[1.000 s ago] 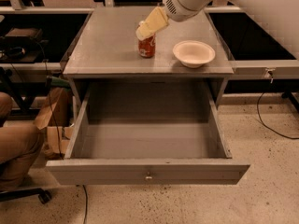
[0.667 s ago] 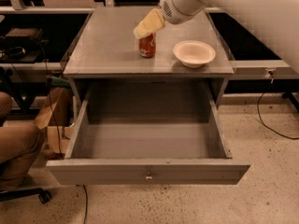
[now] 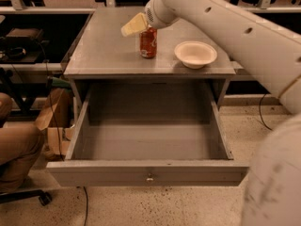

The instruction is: Place coke can into top drawer

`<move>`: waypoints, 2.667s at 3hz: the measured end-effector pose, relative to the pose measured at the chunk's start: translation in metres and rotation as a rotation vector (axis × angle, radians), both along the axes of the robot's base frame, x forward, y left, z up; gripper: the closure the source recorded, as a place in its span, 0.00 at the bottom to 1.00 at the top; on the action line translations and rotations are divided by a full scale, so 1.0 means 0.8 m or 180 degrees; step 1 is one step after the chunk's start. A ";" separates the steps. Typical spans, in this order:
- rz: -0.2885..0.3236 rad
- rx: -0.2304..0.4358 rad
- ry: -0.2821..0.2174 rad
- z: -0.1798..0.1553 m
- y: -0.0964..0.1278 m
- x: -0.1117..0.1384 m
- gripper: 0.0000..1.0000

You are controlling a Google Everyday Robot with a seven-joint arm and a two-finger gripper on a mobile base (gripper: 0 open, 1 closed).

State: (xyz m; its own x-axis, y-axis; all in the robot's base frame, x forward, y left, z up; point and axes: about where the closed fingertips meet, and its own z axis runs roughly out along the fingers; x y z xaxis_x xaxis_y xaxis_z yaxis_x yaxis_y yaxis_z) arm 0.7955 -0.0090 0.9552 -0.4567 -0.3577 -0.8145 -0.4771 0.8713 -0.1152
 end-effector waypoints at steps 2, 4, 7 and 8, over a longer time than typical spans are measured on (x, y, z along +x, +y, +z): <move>0.0044 0.0159 0.0277 -0.061 0.037 0.061 0.03; -0.0015 0.0291 0.0508 -0.077 0.032 0.076 0.50; 0.0177 0.0536 0.0109 0.009 -0.025 -0.076 1.00; 0.0431 0.0621 0.0225 -0.011 -0.020 -0.138 1.00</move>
Offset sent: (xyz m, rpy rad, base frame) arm 0.0675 0.0390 -0.0609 0.0657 0.1145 0.0258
